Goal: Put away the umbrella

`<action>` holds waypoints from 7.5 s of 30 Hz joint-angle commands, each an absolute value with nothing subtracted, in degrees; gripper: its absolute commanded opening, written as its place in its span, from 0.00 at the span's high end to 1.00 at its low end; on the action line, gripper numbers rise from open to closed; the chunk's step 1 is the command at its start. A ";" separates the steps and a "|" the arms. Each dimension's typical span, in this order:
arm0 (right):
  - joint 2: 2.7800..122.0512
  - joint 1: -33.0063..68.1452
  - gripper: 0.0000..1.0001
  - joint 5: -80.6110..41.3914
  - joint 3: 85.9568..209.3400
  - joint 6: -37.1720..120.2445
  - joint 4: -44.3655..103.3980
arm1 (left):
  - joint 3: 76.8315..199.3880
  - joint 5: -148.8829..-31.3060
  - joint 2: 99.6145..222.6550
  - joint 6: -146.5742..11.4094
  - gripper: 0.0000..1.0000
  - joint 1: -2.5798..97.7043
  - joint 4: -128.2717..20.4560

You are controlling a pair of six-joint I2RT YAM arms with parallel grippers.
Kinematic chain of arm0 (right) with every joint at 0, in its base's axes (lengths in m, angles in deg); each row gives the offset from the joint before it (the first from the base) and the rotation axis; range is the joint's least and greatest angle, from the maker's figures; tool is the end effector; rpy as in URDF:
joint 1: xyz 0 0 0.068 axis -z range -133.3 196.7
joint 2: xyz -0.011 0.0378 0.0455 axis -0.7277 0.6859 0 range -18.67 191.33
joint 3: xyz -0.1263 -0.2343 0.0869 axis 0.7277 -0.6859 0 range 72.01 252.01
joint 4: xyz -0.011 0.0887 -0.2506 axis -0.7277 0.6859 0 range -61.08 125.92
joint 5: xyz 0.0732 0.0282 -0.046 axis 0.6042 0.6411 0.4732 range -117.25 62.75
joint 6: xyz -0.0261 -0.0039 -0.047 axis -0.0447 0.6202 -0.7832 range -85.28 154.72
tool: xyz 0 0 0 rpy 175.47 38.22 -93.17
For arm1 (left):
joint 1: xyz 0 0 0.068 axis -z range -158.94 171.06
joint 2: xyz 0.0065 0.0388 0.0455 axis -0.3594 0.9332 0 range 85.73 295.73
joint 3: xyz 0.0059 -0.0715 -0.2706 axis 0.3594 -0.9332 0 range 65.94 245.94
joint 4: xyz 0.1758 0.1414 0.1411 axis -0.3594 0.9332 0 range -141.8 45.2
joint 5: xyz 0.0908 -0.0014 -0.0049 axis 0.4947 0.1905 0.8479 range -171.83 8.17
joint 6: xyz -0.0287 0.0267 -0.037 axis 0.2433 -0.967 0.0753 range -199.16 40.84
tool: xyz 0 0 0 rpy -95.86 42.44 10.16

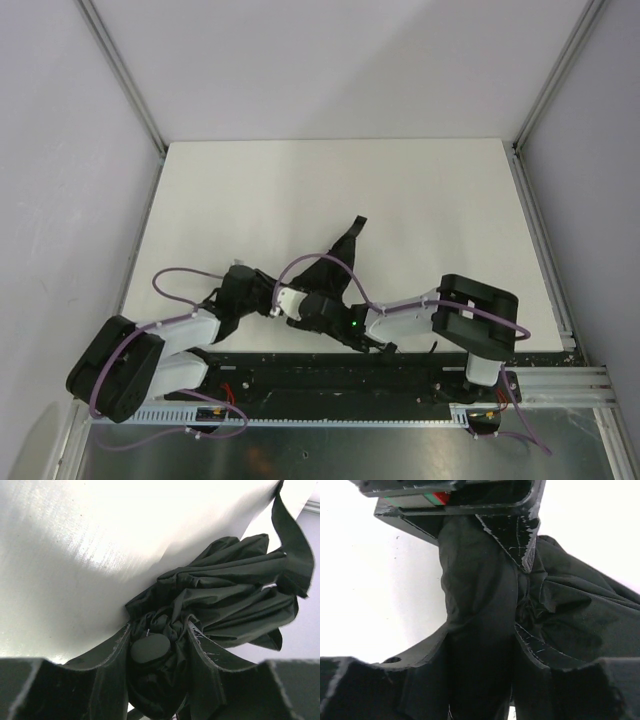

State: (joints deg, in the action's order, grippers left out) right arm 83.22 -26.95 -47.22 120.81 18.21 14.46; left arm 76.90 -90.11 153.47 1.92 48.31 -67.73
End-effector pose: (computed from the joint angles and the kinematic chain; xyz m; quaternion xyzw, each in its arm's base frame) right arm 0.1123 0.3400 0.1482 -0.5754 0.6799 0.0669 0.4496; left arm 0.1638 -0.0903 0.1170 -0.3839 0.8224 -0.3747 0.1896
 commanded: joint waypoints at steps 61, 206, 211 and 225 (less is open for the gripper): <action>111.68 5.16 1.00 22.62 124.74 57.06 9.86 | 81.56 -73.45 158.08 -2.69 0.43 48.30 -66.90; 75.04 -15.11 0.10 -37.34 128.72 28.77 28.57 | 94.54 -85.98 163.52 -11.56 1.00 45.76 -35.31; 77.78 -23.13 0.12 -50.30 127.63 19.87 20.66 | 95.73 -86.11 164.08 -11.37 1.00 45.68 -32.55; 93.65 -24.22 0.58 -59.33 128.50 22.38 16.83 | 97.81 -87.04 163.27 -11.34 1.00 45.41 -28.85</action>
